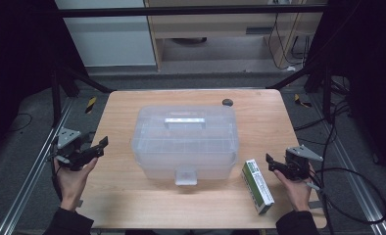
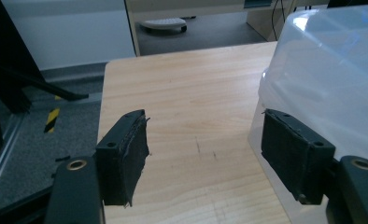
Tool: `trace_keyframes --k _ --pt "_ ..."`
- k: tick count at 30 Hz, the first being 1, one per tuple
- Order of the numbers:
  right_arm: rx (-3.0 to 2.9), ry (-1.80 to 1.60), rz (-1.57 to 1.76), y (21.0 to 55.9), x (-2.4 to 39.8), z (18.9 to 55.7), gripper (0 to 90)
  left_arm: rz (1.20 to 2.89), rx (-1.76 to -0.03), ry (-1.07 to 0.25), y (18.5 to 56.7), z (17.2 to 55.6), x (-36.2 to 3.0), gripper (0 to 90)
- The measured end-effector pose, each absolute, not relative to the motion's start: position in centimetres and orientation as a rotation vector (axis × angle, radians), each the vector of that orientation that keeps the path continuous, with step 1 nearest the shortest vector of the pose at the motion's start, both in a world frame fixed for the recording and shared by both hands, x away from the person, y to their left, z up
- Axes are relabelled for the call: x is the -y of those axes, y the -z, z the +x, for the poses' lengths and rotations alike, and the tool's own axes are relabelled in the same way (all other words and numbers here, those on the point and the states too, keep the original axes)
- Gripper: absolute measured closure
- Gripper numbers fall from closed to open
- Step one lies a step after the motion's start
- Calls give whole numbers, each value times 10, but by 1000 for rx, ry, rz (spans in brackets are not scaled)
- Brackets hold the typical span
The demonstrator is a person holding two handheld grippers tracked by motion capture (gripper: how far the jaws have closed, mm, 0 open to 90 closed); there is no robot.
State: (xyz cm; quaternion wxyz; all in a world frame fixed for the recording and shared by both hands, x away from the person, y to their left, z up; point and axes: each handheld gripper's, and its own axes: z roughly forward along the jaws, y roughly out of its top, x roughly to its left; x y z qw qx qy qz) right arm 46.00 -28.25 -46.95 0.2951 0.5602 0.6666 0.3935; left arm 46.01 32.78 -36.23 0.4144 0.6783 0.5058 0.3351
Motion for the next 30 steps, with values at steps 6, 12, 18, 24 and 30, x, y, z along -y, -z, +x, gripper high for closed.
trace_keyframes --k 6,12,18,24,30 --pt "-1784 -1045 1491 470 282 461 216 1733 -1217 -874 343 465 -318 312" --pt "-1784 -1048 1493 471 283 461 210 1760 -1173 -890 330 469 -307 316" --pt "-1785 -1046 1484 471 283 461 205 1766 -1144 -905 322 470 -303 316" --pt "-1780 -1054 1483 471 283 461 198 1787 -1120 -907 318 471 -299 316" --pt "-1786 -1056 1488 473 283 462 189 1809 -1081 -903 313 473 -293 316"
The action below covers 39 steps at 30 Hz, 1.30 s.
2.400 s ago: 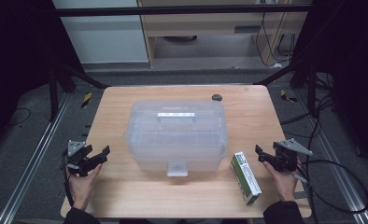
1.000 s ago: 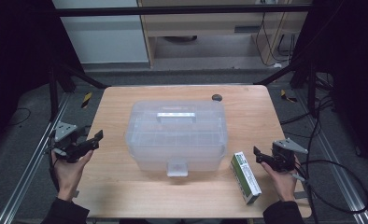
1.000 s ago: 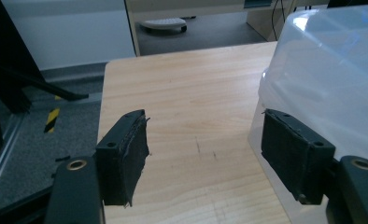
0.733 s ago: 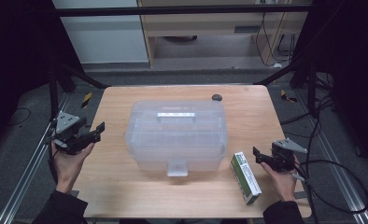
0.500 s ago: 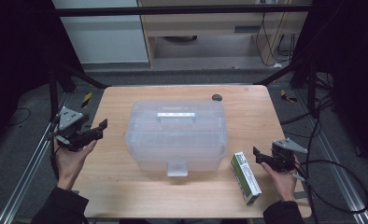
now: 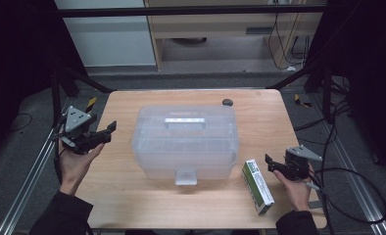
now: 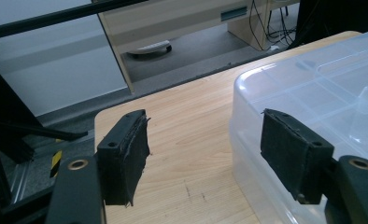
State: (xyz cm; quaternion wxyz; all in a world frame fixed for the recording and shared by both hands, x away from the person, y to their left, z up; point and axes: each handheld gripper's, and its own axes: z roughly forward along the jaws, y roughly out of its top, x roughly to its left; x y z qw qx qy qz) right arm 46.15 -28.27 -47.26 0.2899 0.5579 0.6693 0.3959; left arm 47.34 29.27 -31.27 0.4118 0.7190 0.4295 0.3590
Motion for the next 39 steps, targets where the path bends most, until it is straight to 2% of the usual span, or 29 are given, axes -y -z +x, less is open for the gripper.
trace_keyframes --k 24,39 --pt "-1768 -1054 1472 474 283 463 193 1955 -909 -908 291 487 -258 314" --pt "-1805 -1018 1428 476 282 463 205 2054 -776 -883 292 493 -226 303"
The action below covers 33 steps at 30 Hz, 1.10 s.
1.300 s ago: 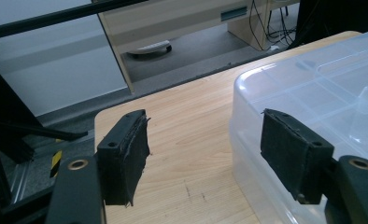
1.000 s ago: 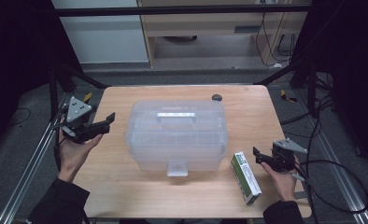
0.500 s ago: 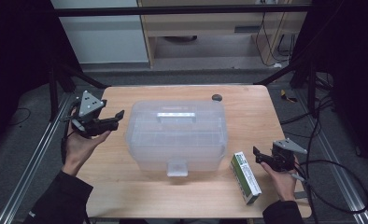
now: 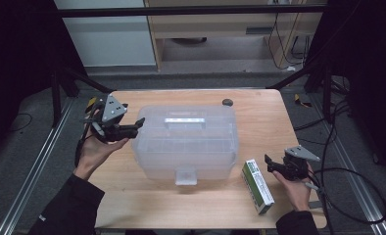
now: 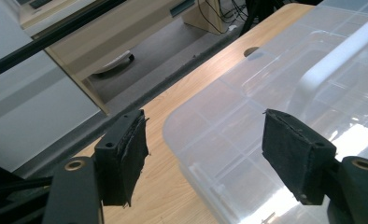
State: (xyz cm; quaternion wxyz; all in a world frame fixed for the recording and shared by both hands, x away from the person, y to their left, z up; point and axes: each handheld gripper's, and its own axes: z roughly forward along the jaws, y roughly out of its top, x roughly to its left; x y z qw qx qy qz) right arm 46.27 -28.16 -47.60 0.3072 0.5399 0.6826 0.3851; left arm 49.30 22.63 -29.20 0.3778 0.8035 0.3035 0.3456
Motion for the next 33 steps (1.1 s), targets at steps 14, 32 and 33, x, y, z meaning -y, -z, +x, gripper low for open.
trace_keyframes --k 14,32,33 --pt "-1818 -984 1419 478 285 458 211 2131 -684 -875 287 499 -210 295" --pt "-1838 -970 1406 478 284 458 209 2324 -511 -856 274 504 -190 298" --pt "-1838 -971 1406 478 284 458 209 2336 -500 -858 273 504 -189 298"
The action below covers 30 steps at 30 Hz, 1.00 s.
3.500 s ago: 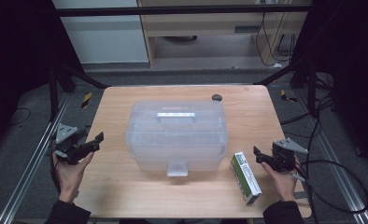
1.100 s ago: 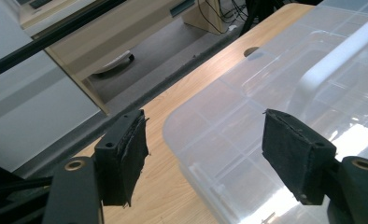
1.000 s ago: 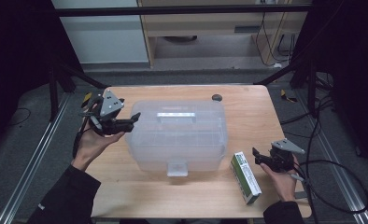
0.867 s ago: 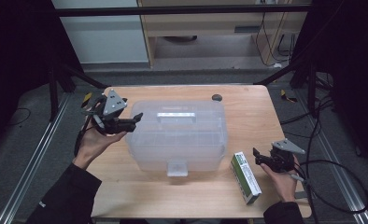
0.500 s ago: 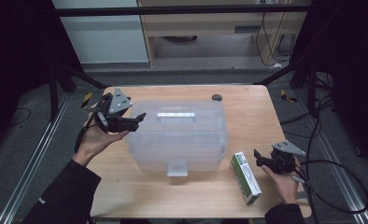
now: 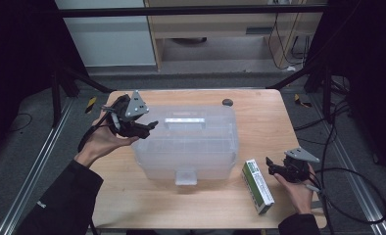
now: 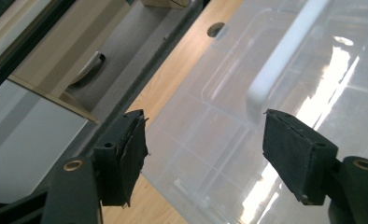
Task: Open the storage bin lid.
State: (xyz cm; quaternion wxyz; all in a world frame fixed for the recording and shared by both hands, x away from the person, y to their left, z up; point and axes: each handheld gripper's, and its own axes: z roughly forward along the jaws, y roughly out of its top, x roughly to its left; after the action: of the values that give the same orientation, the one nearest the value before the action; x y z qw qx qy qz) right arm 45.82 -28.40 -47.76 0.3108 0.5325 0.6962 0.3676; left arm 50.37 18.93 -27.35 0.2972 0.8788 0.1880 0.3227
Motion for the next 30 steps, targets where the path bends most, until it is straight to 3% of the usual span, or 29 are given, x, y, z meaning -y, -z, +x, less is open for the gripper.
trace_keyframes --k 30 --pt "-1863 -972 1409 479 283 459 225 2577 -242 -799 272 512 -155 300"
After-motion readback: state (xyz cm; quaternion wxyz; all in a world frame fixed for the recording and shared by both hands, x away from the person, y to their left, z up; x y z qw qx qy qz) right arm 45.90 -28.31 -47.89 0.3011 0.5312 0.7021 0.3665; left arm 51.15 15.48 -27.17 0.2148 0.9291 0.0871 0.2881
